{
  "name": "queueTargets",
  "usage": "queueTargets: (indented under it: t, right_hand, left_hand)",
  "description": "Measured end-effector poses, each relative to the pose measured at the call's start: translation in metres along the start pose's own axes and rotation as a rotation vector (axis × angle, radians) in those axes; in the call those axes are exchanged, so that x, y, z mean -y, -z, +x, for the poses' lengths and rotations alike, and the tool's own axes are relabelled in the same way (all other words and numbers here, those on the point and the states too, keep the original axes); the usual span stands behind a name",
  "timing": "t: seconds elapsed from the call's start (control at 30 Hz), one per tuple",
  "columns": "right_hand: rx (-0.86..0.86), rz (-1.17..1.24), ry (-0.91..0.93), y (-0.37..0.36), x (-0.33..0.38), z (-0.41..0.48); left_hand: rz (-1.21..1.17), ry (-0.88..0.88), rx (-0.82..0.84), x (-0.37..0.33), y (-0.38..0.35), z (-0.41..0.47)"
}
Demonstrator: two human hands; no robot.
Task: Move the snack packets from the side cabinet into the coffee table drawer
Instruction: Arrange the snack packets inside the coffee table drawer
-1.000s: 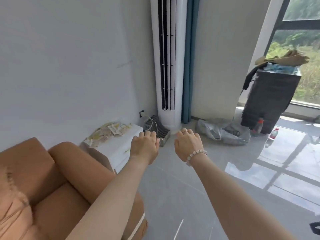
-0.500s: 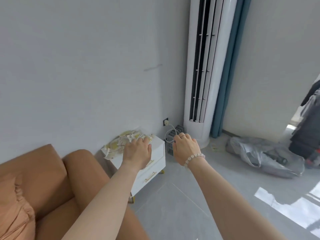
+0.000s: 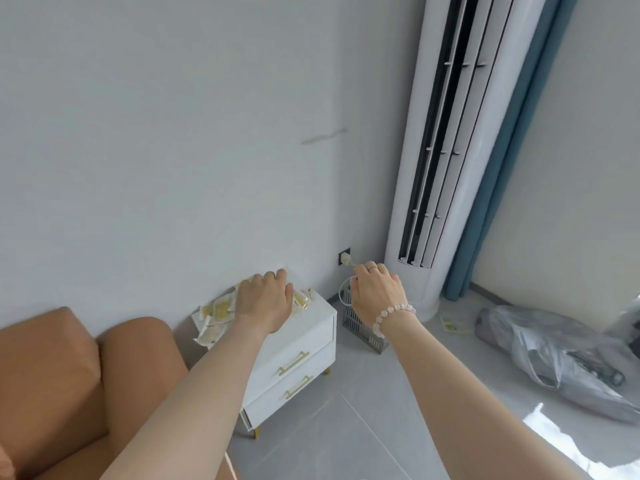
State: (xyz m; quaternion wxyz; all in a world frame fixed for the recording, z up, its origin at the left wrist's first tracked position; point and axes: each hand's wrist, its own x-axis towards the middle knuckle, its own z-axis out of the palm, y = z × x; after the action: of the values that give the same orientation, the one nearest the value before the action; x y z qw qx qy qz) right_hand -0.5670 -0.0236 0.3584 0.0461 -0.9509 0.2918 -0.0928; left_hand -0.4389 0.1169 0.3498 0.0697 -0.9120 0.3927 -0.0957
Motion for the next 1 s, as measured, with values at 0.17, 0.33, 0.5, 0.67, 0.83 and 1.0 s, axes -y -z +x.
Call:
queueTargets:
  t: [0.17, 0.33, 0.5, 0.67, 0.83, 1.0]
  right_hand:
    - [0.051, 0.015, 0.122, -0.02, -0.002, 0.067]
    - [0.029, 0.014, 0.174, -0.018, -0.02, 0.151]
    - [0.037, 0.011, 0.251, -0.035, -0.013, 0.222]
    - [0.115, -0.006, 0.398, -0.078, 0.027, 0.254]
    - [0.183, -0.015, 0.483, -0.118, 0.06, 0.307]
    - [0.261, -0.064, 0.411, -0.163, 0.081, 0.37]
  left_hand:
    - [-0.002, 0.107, 0.027, 0.01, -0.018, 0.056]
    - [-0.091, 0.19, 0.035, 0.008, -0.016, 0.124]
    - [-0.059, 0.252, 0.069, 0.025, -0.034, 0.169]
    - [-0.046, 0.318, 0.09, 0.067, -0.052, 0.194]
    - [-0.022, 0.391, 0.181, 0.116, -0.097, 0.221]
    - [-0.046, 0.42, 0.249, 0.16, -0.147, 0.266]
